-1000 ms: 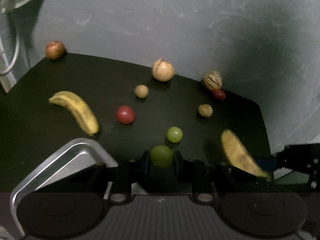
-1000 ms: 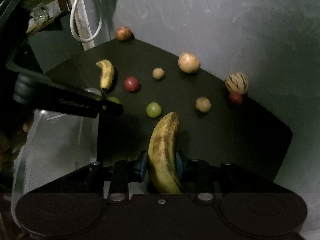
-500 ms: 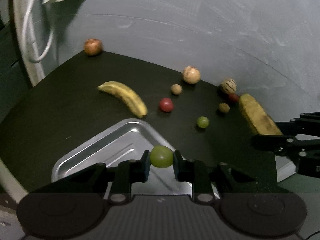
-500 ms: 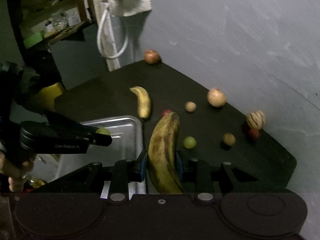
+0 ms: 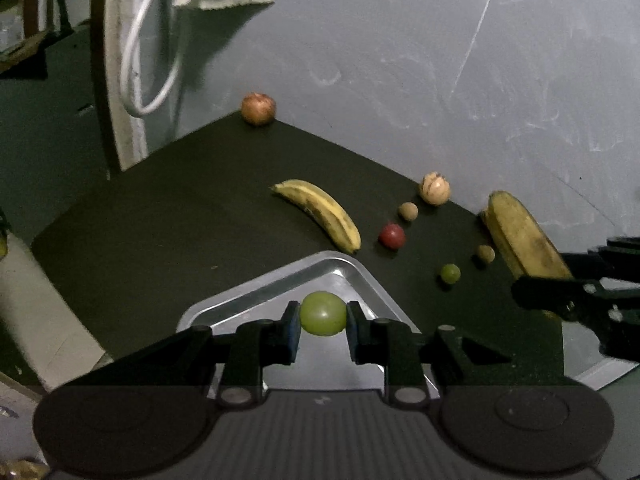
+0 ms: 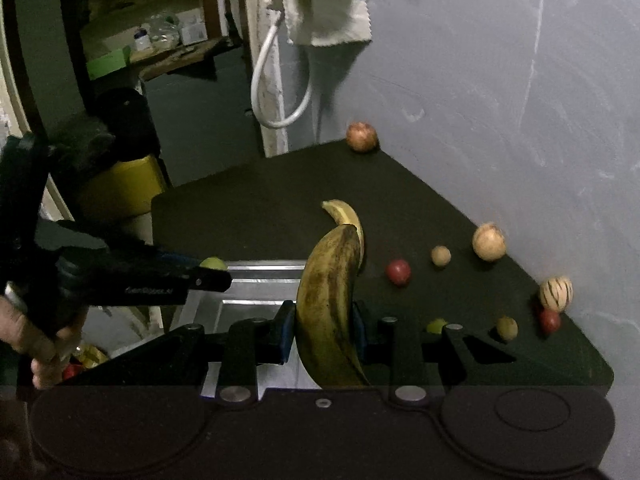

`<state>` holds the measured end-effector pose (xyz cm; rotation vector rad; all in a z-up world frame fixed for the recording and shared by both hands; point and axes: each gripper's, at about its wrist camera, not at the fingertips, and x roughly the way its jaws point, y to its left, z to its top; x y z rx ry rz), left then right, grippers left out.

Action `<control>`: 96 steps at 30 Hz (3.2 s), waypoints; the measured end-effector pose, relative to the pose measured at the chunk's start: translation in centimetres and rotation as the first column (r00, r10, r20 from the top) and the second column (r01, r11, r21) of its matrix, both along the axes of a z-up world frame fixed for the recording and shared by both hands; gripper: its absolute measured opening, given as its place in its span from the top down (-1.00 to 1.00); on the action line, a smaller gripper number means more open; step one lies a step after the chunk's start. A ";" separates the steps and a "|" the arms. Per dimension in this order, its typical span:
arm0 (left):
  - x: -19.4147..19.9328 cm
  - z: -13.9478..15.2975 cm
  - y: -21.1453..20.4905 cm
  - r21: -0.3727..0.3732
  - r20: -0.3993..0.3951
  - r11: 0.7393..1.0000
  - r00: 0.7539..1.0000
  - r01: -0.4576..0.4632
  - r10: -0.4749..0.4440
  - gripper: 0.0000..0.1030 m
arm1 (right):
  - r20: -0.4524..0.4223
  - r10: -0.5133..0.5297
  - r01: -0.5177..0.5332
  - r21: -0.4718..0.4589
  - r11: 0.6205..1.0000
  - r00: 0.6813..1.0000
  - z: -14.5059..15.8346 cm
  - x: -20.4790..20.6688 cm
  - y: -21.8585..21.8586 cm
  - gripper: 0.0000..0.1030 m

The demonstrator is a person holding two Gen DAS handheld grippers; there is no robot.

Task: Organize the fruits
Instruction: 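Place the banana in the metal tray with the right tool while the left tool releases the grape there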

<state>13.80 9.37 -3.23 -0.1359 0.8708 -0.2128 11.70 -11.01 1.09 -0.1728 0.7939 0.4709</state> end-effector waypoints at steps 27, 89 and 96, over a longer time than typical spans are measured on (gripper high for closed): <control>-11.8 4.7 -4.9 0.065 0.059 0.940 0.941 -0.336 0.332 0.51 | 0.084 0.199 -0.208 0.130 0.969 0.976 1.5 -5.5 -6.2 0.39; 3.8 -8.1 4.3 0.045 -0.138 0.971 0.961 -0.236 0.240 0.34 | -0.142 0.138 -0.154 -0.107 0.982 0.980 -13.0 8.4 7.1 0.31; 3.5 -6.7 4.3 0.025 -0.119 0.965 0.958 -0.260 0.261 0.09 | -0.119 0.104 -0.113 -0.070 0.991 0.987 -10.7 7.8 5.7 0.16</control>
